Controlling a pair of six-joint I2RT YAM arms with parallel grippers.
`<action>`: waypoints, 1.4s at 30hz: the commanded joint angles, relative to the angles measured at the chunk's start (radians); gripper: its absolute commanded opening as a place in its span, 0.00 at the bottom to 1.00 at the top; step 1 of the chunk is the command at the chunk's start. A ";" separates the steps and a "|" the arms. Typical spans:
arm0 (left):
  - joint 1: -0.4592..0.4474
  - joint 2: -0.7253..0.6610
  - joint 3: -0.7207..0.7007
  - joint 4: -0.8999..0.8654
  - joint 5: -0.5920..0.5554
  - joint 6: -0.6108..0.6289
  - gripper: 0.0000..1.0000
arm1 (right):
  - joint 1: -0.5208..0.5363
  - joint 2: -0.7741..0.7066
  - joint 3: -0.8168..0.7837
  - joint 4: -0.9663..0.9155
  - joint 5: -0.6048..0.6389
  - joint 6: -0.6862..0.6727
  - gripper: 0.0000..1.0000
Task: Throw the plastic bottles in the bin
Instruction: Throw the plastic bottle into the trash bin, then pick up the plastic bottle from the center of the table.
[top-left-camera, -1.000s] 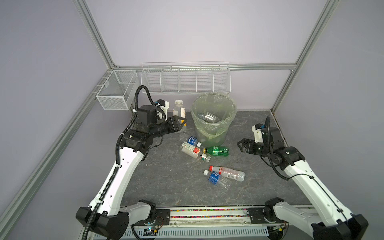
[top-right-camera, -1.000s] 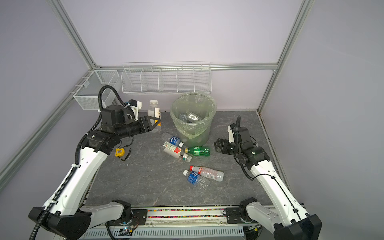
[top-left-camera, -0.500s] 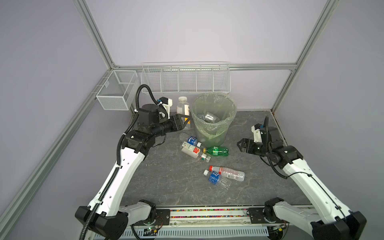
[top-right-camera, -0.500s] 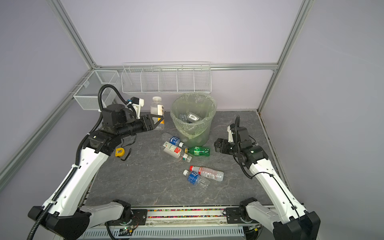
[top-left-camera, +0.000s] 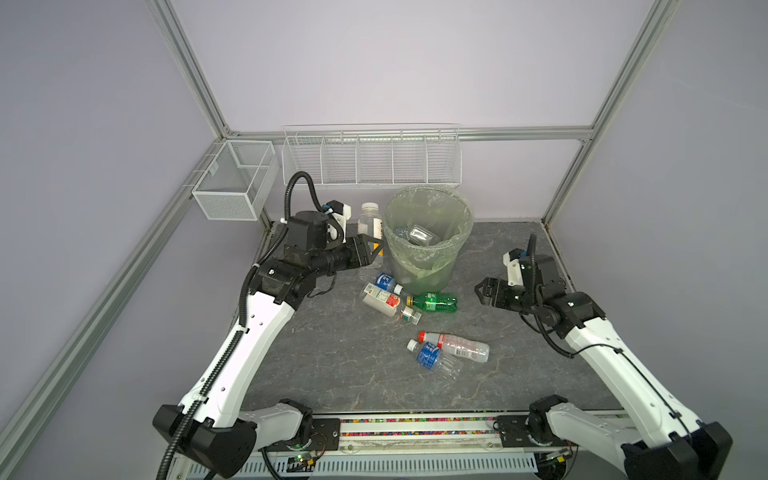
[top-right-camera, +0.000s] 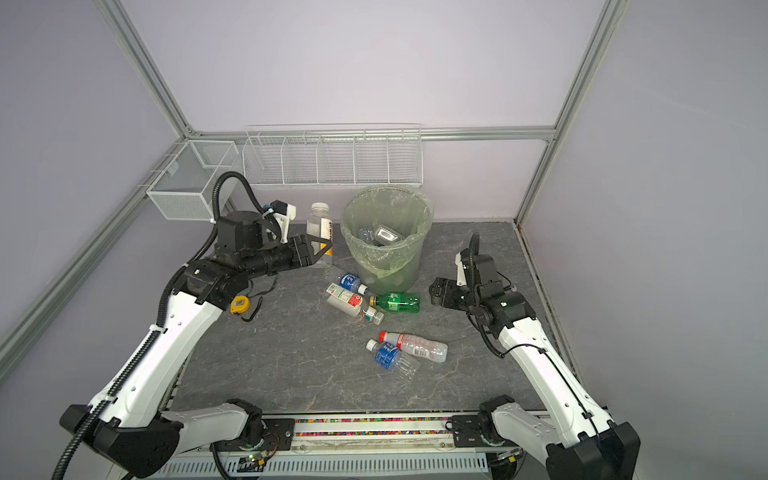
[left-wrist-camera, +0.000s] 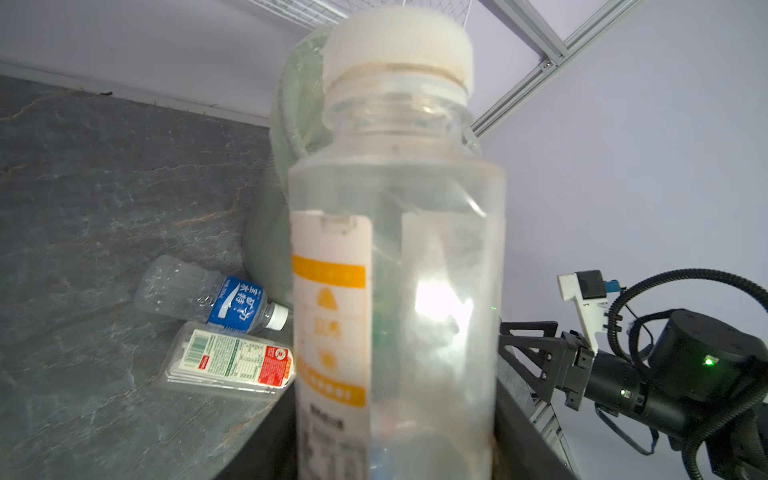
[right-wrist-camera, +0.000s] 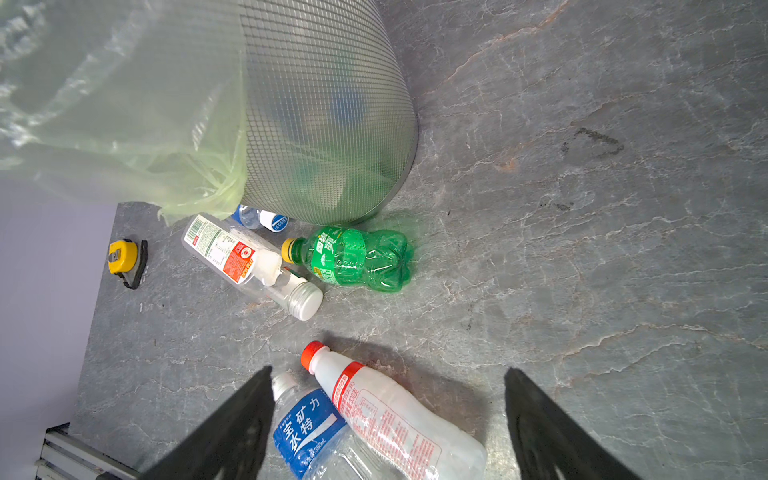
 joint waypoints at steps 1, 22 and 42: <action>-0.025 0.112 0.149 -0.028 -0.024 0.002 0.51 | -0.003 -0.025 -0.022 0.006 0.008 0.003 0.88; -0.049 0.553 0.772 -0.194 -0.010 0.047 0.99 | -0.006 -0.112 -0.027 -0.050 0.047 -0.009 0.88; -0.031 0.277 0.372 -0.165 -0.184 0.224 0.99 | -0.010 -0.067 -0.022 -0.031 0.044 -0.049 0.88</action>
